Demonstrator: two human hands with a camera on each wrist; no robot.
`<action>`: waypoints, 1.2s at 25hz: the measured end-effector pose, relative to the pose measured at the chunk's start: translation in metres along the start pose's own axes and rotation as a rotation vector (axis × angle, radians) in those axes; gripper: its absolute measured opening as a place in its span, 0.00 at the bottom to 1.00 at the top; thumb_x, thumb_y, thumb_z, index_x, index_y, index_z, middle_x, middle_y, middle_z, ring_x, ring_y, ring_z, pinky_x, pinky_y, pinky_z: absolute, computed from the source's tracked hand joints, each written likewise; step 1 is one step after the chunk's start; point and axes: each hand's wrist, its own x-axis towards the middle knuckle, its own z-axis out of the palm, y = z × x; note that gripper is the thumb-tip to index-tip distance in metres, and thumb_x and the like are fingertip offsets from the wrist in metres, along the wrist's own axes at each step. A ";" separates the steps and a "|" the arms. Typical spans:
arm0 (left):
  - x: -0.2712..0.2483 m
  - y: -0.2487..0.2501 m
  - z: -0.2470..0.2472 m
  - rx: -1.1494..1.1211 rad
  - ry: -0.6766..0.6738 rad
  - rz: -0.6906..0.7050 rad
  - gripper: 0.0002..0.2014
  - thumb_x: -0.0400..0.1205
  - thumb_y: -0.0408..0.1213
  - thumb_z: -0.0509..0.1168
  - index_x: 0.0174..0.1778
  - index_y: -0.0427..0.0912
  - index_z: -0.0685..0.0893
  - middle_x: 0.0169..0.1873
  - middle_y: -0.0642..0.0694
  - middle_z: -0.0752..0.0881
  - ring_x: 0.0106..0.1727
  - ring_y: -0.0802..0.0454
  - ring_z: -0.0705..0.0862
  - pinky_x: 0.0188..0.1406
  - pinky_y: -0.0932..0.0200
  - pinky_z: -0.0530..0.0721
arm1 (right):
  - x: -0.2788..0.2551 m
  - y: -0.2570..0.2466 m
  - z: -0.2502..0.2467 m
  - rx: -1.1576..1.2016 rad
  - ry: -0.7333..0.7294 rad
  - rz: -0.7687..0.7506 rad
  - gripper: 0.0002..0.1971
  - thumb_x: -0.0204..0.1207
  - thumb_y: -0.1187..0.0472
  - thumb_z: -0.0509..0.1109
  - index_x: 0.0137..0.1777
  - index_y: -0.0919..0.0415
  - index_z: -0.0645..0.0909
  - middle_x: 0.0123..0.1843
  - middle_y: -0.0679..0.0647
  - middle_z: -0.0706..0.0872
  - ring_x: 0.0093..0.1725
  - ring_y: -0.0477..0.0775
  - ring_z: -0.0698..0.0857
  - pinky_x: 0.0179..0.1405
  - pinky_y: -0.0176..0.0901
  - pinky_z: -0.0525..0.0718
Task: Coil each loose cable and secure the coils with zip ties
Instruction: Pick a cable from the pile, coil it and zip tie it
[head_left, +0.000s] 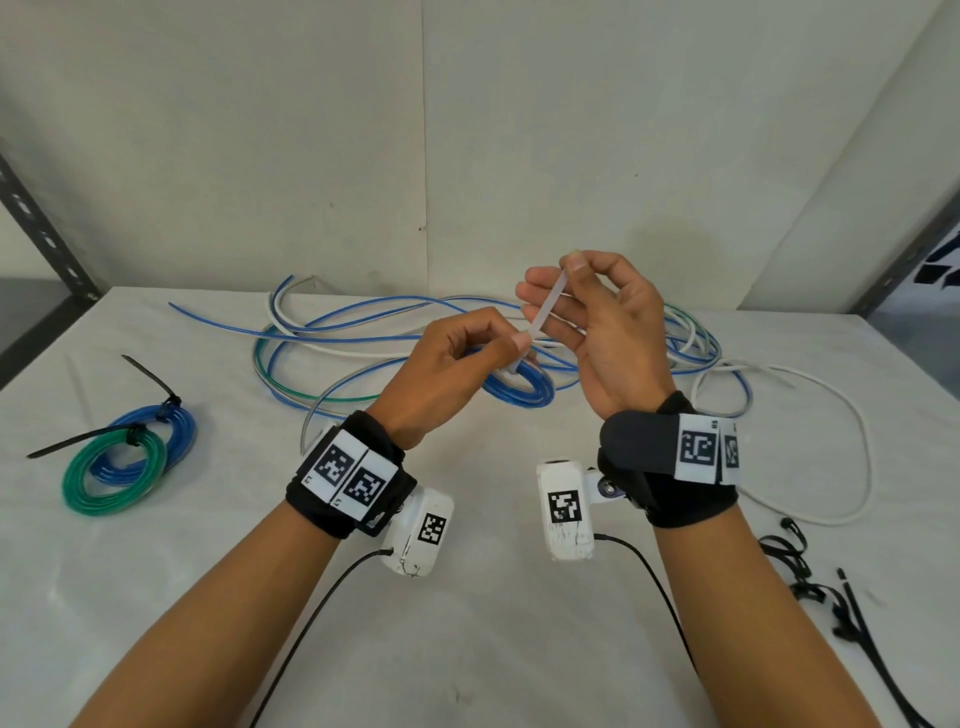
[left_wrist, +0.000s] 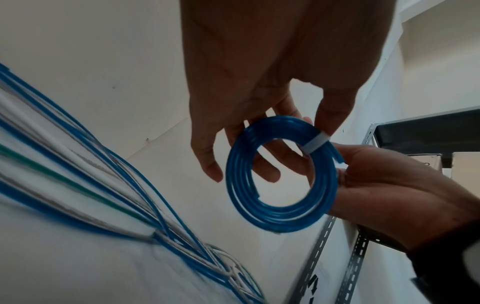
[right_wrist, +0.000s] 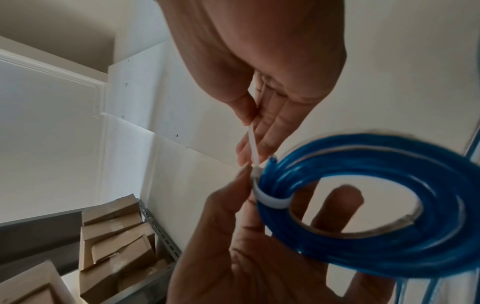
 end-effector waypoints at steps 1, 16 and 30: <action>0.000 0.002 0.002 -0.007 0.003 0.018 0.10 0.88 0.30 0.64 0.43 0.28 0.85 0.42 0.41 0.91 0.46 0.52 0.88 0.54 0.65 0.82 | -0.001 0.000 0.000 0.000 0.008 -0.005 0.05 0.88 0.64 0.64 0.56 0.66 0.79 0.45 0.59 0.93 0.47 0.59 0.94 0.43 0.44 0.90; 0.000 0.002 0.023 0.008 0.021 0.090 0.08 0.85 0.30 0.67 0.43 0.29 0.85 0.41 0.43 0.92 0.48 0.46 0.91 0.58 0.50 0.87 | 0.007 0.004 -0.009 0.229 0.128 0.168 0.06 0.87 0.67 0.64 0.52 0.66 0.82 0.38 0.54 0.92 0.38 0.48 0.92 0.39 0.37 0.89; -0.008 0.026 -0.040 -0.500 0.371 -0.187 0.15 0.89 0.44 0.62 0.52 0.33 0.83 0.40 0.48 0.89 0.34 0.51 0.80 0.39 0.54 0.83 | -0.011 0.036 0.011 -0.427 -0.332 0.055 0.09 0.82 0.64 0.73 0.59 0.65 0.86 0.51 0.59 0.94 0.53 0.54 0.93 0.50 0.47 0.91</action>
